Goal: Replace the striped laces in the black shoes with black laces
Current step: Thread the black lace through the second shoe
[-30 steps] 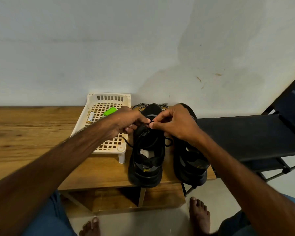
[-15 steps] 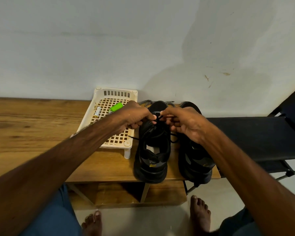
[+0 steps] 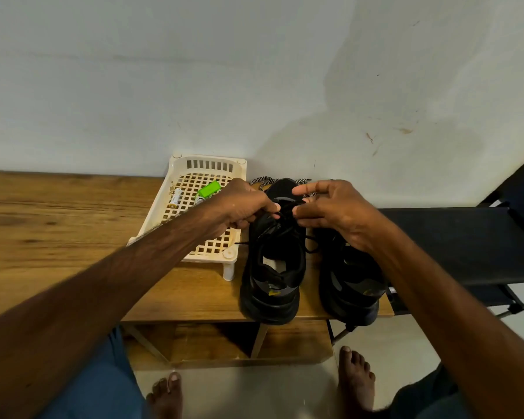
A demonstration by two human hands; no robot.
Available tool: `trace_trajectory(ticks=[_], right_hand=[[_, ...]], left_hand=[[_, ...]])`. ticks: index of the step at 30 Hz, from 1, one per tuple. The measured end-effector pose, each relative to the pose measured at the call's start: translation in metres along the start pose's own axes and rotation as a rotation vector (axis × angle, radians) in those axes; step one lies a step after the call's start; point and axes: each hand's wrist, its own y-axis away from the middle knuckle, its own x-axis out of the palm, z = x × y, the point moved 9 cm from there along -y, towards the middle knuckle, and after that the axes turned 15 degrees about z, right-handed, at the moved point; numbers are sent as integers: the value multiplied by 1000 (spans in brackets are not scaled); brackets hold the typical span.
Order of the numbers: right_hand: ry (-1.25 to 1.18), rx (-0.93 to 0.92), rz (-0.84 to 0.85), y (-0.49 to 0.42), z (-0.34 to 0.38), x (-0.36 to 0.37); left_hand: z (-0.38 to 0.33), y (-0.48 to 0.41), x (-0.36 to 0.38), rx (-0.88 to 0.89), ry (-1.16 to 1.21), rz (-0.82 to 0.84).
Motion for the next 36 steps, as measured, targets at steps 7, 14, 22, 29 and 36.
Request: trace_trajectory(ticks=[7, 14, 22, 29, 36], right_hand=[[-205, -1, -53, 2, -4, -22], [273, -50, -49, 1, 0, -6], [187, -60, -32, 2, 7, -15], [67, -18, 37, -1, 4, -25], [752, -206, -2, 2, 26, -6]], left_hand=[[1, -2, 1, -4, 11, 14], [3, -5, 2, -15, 35, 6], [5, -7, 4, -10, 52, 38], [5, -6, 2, -4, 58, 38], [4, -6, 3, -12, 30, 30]])
